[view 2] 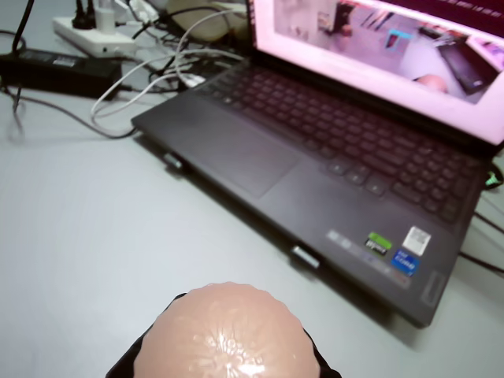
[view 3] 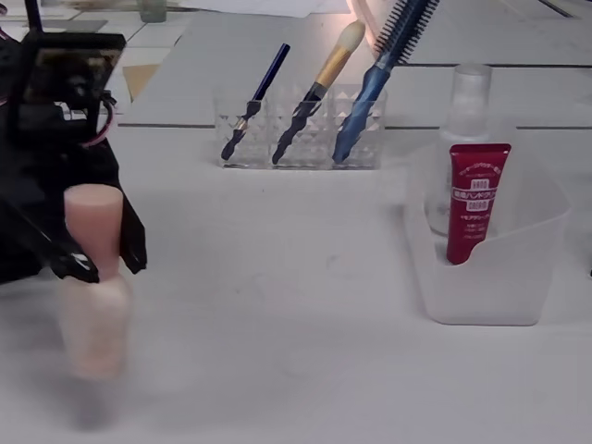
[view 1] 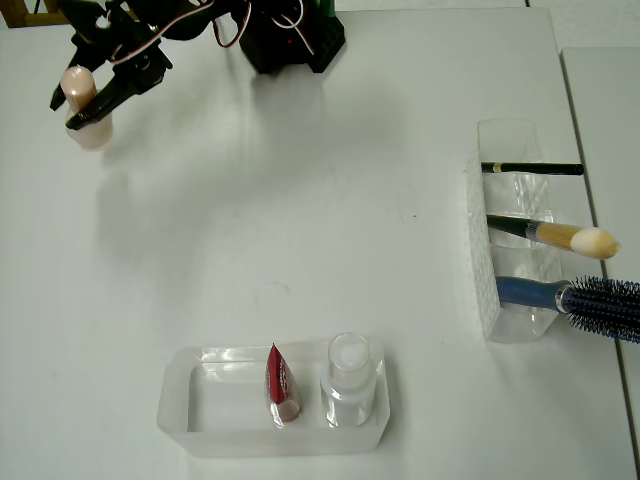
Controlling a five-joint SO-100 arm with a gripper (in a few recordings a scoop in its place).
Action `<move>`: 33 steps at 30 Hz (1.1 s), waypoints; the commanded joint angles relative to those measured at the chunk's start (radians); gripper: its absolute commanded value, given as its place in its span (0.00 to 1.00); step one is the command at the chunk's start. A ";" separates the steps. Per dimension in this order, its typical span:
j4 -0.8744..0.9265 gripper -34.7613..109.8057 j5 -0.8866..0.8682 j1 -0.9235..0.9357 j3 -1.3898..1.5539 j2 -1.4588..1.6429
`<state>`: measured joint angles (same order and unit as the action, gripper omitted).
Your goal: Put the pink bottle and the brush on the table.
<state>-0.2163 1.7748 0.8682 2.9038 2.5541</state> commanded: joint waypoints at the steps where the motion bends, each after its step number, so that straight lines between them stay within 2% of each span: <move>1: -0.048 0.24 0.018 0.057 0.006 0.003; 7: -0.089 0.24 -0.006 0.143 0.017 -0.029; 18: -0.117 0.24 -0.206 0.163 -0.046 -0.163; 27: -0.112 0.24 -0.190 0.163 -0.097 -0.258; 33: -0.181 0.24 -0.135 0.163 -0.126 -0.327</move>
<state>-0.3375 1.6122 1.0247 2.8394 2.2273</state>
